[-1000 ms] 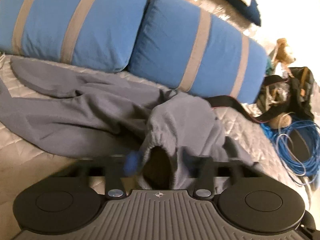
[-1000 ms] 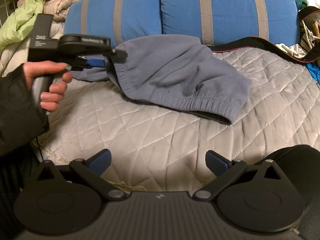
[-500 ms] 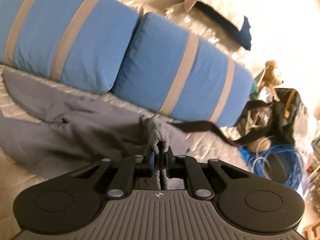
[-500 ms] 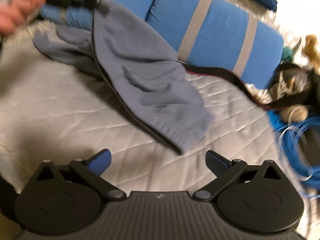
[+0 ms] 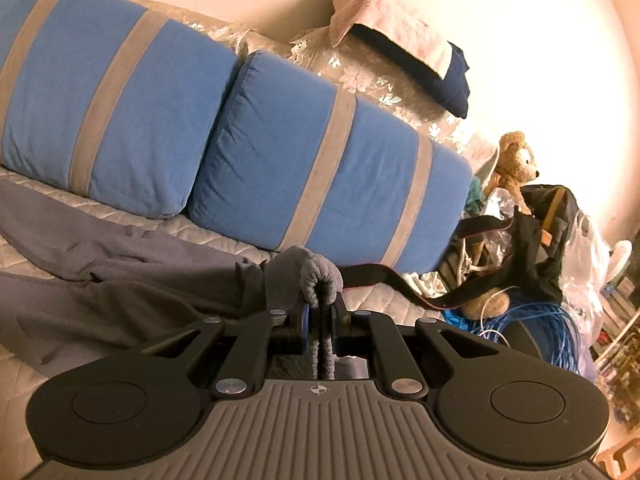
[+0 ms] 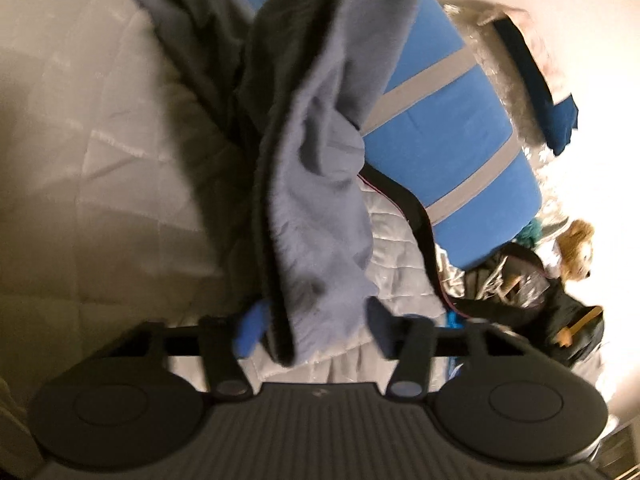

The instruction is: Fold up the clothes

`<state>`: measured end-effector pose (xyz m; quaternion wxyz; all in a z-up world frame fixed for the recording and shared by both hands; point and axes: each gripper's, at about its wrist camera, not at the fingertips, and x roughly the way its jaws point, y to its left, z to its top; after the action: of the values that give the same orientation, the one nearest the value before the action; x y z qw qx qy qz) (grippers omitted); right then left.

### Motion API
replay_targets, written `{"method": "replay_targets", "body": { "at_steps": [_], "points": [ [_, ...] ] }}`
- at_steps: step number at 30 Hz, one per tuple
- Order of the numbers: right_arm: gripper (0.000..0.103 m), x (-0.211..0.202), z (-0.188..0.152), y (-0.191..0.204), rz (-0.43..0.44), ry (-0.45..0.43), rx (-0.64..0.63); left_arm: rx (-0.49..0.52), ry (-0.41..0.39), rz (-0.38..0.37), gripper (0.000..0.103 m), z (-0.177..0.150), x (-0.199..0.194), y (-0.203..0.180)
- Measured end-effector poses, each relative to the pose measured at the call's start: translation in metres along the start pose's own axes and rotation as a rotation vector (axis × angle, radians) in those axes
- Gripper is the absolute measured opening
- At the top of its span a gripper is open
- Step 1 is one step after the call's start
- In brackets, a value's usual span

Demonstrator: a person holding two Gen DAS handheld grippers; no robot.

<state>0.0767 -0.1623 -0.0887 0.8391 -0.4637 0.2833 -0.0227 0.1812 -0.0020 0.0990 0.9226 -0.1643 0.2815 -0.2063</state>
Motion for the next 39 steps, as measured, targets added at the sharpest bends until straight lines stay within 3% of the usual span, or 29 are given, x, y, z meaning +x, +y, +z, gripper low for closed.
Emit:
{"method": "replay_targets", "body": {
  "at_steps": [1,3,4,9,13,15,23,26,29,33,39],
  "points": [
    [0.037,0.001,-0.001,0.003,-0.010,0.008,-0.016,0.001,-0.002,0.000,0.009,0.001,0.000,0.000],
    [0.025,0.001,-0.002,0.004,-0.017,0.018,-0.019,0.005,-0.006,0.003,0.009,0.003,-0.001,0.000],
    [0.010,0.000,-0.003,0.003,-0.011,0.016,-0.017,0.007,-0.009,0.004,0.009,0.004,-0.002,0.000],
    [0.008,-0.028,-0.001,-0.014,0.029,-0.035,0.021,0.013,-0.040,0.007,0.008,0.015,-0.015,-0.004],
    [0.007,-0.067,0.002,-0.055,0.083,-0.095,0.122,0.048,-0.100,0.008,0.008,0.032,-0.039,-0.016],
    [0.007,-0.088,0.004,-0.081,0.125,-0.128,0.190,0.089,-0.141,0.012,0.008,0.042,-0.052,-0.028],
    [0.006,-0.162,0.004,-0.216,0.443,-0.287,0.566,0.263,-0.331,-0.011,0.008,0.089,-0.108,-0.108],
    [0.006,-0.191,0.000,-0.265,0.488,-0.376,0.679,0.313,-0.393,-0.031,0.008,0.106,-0.124,-0.143],
    [0.006,-0.210,-0.009,-0.307,0.499,-0.441,0.769,0.325,-0.403,-0.068,0.008,0.120,-0.123,-0.176],
    [0.006,-0.191,-0.030,-0.330,0.486,-0.395,0.884,0.336,-0.401,-0.111,0.008,0.137,-0.115,-0.216],
    [0.006,-0.116,-0.082,-0.312,0.501,-0.192,1.043,0.389,-0.267,-0.104,0.008,0.097,-0.022,-0.236]
  ]
}}
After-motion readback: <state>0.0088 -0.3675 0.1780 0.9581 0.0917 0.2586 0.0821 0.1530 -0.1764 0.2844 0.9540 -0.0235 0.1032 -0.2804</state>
